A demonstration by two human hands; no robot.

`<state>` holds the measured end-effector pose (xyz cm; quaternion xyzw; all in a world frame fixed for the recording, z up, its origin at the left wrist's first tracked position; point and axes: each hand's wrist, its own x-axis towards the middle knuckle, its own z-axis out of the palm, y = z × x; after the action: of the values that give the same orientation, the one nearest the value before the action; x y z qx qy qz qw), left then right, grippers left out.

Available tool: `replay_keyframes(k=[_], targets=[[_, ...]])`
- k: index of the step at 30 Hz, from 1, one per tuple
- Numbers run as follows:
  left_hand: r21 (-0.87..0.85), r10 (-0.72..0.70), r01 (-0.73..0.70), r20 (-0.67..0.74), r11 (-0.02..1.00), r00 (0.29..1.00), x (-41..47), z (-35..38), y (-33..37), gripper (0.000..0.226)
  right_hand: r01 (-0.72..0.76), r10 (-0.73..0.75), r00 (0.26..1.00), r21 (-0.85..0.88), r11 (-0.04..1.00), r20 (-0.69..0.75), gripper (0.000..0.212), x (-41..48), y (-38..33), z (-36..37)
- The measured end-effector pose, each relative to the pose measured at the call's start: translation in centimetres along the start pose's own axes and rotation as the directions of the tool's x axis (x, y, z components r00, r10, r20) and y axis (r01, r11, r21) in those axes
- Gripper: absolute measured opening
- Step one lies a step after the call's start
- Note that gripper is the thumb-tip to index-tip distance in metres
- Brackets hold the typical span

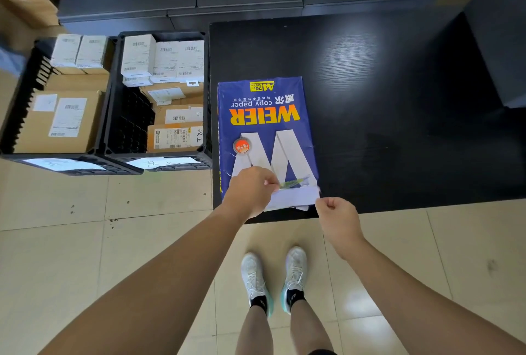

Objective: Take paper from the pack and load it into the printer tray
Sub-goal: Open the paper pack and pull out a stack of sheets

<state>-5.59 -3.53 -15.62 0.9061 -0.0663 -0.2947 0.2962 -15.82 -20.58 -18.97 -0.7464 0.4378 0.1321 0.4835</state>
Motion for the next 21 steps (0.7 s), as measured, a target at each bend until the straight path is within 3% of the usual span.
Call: replay_keyframes(k=[6, 11, 18, 21], targets=[[0.072, 0.064, -0.067, 0.04, 0.995, 0.997, 0.1, 0.0, -0.3, 0.017, -0.038, 0.038, 0.995, -0.002, 0.999, 0.091, 0.023, -0.4, 2.2, -1.7], [0.067, 0.079, -0.082, 0.042, 0.994, 0.996, -0.1, 0.0, -0.3, 0.017, -0.152, 0.112, 0.976, 0.217, 0.964, 0.186, 0.022, 0.2, 1.5, -1.5], [0.069, 0.073, -0.075, 0.032, 0.995, 0.997, -0.4, 0.1, -0.3, 0.018, -0.09, 0.075, 0.987, 0.106, 0.99, 0.143, 0.03, 0.5, 1.0, -0.4], [0.085, 0.059, -0.061, 0.026, 0.994, 0.998, -0.5, 0.3, -0.4, 0.019, -0.103, 0.08, 0.98, 0.124, 0.987, 0.181, 0.024, -0.4, 2.3, -1.0]])
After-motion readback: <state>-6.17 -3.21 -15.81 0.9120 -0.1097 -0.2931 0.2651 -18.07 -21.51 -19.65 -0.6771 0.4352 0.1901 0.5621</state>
